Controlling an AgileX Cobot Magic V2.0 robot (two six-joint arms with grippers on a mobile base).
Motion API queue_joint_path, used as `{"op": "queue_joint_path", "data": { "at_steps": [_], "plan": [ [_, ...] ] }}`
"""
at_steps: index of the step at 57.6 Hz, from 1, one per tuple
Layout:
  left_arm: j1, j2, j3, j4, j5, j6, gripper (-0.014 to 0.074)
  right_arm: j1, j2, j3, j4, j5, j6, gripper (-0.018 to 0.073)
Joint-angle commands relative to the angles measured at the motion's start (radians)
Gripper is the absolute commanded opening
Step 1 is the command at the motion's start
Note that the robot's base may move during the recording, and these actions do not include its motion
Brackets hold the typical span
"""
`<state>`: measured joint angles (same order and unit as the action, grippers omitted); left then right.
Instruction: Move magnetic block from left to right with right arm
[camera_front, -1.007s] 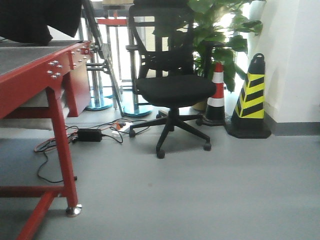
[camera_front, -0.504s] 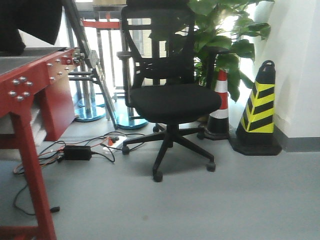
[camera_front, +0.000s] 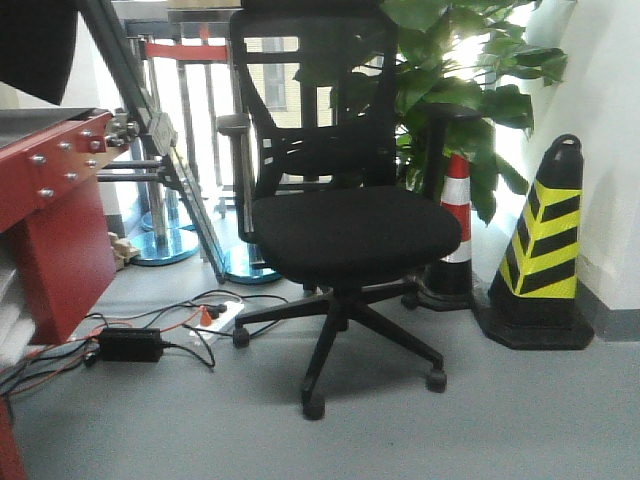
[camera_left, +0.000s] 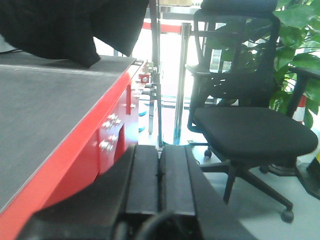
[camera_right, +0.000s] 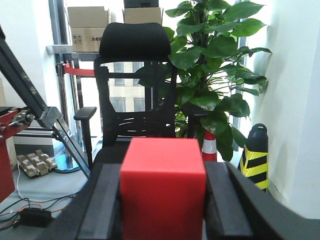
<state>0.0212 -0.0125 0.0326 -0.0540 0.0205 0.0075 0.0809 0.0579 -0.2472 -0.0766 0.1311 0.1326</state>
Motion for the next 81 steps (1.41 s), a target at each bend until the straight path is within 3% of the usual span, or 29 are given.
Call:
{"op": "queue_joint_path", "data": {
  "at_steps": [1, 81],
  "plan": [
    [-0.002, -0.01, 0.008, -0.003, -0.083, -0.007, -0.0126, -0.007, 0.011, -0.03, -0.01, -0.092, -0.005, 0.0278],
    [-0.002, -0.01, 0.008, -0.003, -0.083, -0.007, -0.0126, -0.007, 0.011, -0.03, -0.01, -0.092, -0.005, 0.0278]
  ]
}}
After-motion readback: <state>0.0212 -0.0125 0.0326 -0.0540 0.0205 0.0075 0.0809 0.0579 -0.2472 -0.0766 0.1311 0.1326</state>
